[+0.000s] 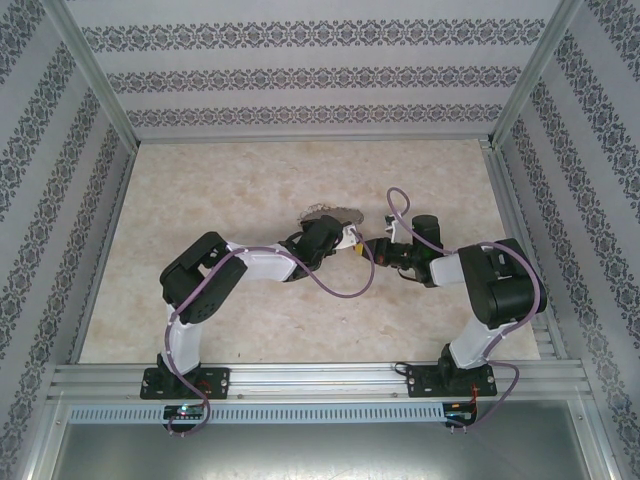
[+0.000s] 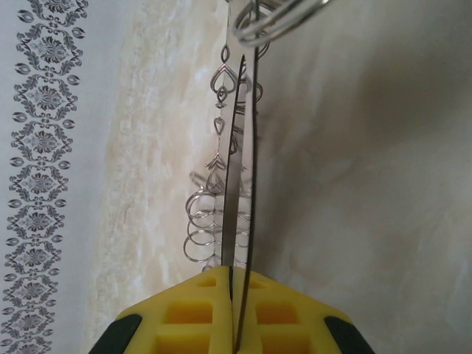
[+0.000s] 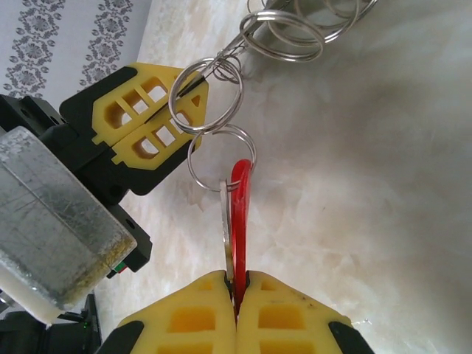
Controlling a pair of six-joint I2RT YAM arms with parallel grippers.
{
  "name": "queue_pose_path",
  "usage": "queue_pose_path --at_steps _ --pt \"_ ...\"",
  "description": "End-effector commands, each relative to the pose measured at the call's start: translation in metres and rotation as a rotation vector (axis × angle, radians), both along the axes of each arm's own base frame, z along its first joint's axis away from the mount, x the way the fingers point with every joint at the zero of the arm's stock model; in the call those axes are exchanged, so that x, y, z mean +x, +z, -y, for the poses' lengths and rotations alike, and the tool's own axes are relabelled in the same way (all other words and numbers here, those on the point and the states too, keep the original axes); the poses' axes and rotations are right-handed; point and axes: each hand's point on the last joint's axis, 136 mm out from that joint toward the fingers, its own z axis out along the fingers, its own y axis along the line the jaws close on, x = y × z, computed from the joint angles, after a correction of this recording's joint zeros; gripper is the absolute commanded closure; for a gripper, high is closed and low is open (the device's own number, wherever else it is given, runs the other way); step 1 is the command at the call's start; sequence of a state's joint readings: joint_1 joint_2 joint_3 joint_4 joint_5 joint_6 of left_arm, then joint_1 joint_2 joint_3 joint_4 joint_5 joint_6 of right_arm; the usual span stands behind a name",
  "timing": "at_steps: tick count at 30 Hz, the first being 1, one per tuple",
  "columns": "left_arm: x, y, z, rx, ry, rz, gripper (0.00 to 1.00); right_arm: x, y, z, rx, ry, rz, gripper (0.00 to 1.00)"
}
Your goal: Put the keys on the keyring
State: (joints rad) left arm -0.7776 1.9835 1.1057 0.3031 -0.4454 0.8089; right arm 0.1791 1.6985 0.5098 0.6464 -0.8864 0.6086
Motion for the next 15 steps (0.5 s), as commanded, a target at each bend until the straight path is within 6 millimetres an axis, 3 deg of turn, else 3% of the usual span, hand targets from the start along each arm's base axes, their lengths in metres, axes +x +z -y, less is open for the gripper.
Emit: queue_pose_path --at_steps 1,7,15 --pt "0.022 -0.002 -0.032 -0.054 0.163 0.000 0.86 -0.032 -0.018 -0.004 -0.001 0.033 -0.136 1.00" --pt "0.016 -0.003 -0.026 -0.121 0.160 -0.063 0.58 -0.050 -0.030 -0.008 -0.030 0.041 -0.186 1.00" --pt "0.009 0.012 -0.021 -0.224 0.170 -0.098 0.40 -0.062 -0.042 -0.011 -0.045 0.051 -0.220 0.94"
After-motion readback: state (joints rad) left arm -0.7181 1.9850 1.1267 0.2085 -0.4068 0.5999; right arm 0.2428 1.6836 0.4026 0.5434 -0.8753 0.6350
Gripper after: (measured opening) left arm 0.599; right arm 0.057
